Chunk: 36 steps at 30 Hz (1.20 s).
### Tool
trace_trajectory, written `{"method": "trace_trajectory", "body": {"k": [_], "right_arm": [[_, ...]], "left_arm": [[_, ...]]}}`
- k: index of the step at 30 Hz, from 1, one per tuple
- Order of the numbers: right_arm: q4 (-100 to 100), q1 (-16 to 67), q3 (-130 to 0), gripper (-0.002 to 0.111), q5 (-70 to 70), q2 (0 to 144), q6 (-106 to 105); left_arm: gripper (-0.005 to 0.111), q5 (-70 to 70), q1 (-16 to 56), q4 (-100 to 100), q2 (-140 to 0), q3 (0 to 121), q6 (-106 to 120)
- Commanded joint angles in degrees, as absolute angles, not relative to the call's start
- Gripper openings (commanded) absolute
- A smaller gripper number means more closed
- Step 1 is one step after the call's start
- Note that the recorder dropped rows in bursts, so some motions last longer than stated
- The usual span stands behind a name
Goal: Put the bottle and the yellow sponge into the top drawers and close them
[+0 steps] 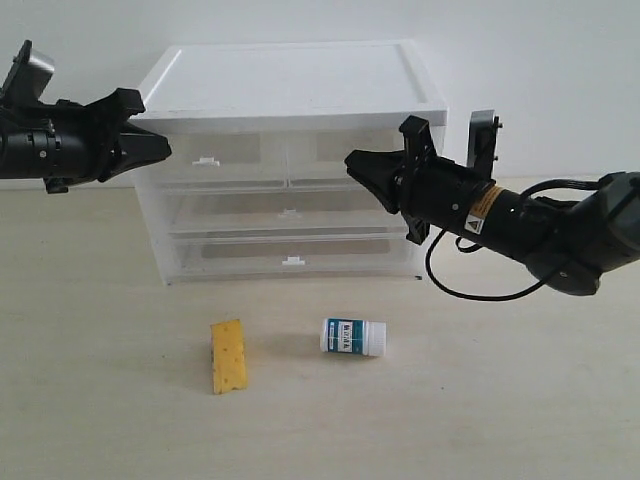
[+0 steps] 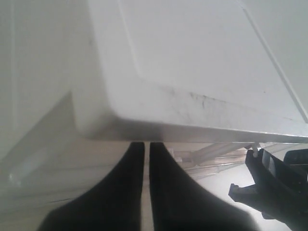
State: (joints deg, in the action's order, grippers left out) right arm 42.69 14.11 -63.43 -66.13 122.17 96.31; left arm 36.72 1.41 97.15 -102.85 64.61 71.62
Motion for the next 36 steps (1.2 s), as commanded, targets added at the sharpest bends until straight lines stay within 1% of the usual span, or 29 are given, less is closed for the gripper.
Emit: {"method": "trace_trajectory", "body": {"k": [1,23,30,32,34,35,36], "right_arm": [[45.5,13.8,-64.1,0.000,-70.0,121.8,97.6],[48.9,13.8,-54.3,0.000,-70.0,121.6,95.0],[48.9,13.8,-50.0,0.000,-70.0,116.3,92.0],[48.2,13.7,-50.0,0.000,-70.0,115.0,95.5],[45.6,13.7,-50.0,0.010,-70.0,114.7,96.3],[44.8,13.7,-50.0,0.019,-70.0,114.7,96.3],[43.9,13.7,-50.0,0.036,-70.0,114.7,96.2]], "left_arm": [[0.004,36.1,1.4,98.0,-102.8,65.4,72.0],[0.004,35.8,1.4,97.9,-102.8,65.4,72.5],[0.004,35.8,1.4,97.9,-102.8,65.4,74.0],[0.004,35.8,1.4,97.9,-102.8,65.4,74.0],[0.004,35.9,1.4,97.9,-102.8,65.4,74.0],[0.004,35.9,1.4,97.9,-102.8,65.4,74.0],[0.004,36.1,1.4,97.9,-102.8,65.4,74.0]]}}
